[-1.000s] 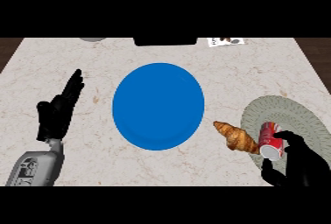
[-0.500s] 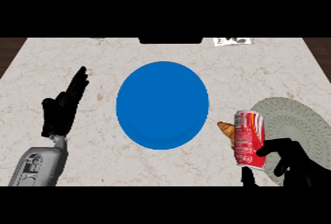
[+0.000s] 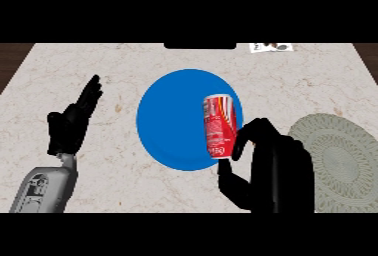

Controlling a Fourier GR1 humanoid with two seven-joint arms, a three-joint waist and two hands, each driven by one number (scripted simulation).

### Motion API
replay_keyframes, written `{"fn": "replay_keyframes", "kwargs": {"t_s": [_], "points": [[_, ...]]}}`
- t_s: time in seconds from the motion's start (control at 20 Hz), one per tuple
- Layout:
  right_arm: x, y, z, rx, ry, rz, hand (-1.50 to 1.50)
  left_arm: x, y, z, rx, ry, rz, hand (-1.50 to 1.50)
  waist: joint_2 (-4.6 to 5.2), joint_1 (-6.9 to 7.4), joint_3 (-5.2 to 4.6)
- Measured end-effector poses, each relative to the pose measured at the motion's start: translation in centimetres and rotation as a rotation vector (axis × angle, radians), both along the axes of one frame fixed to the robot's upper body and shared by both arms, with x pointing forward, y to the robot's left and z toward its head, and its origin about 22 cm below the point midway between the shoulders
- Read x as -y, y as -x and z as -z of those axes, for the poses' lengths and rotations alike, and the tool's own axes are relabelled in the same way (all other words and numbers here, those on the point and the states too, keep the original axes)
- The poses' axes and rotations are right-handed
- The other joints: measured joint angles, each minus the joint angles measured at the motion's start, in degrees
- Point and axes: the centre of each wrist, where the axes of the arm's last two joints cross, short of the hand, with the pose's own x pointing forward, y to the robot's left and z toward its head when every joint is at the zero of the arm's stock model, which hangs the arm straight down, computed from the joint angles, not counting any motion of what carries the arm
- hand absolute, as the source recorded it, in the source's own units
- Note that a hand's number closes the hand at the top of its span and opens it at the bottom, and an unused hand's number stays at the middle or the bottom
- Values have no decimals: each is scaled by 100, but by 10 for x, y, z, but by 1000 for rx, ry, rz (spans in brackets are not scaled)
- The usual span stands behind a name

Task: Pick the can from the placemat and place it in the plate

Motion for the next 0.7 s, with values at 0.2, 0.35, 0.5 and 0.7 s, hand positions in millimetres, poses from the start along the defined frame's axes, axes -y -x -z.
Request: {"fn": "replay_keyframes", "kwargs": {"t_s": [0.2,0.35,0.5,0.7], "points": [[-18,-41,12,-35,-23,-29,150,6,1,-2,2,-3,9,0,11,29,4],[-34,-67,15,-71,-26,-54,150,12,1,1,0,5,17,0,13,37,5],[-47,-90,32,-122,20,-55,150,16,-4,-1,3,1,16,0,18,43,5],[-61,-117,51,-200,102,-36,150,16,-6,-4,3,-1,23,0,30,102,4]]}}
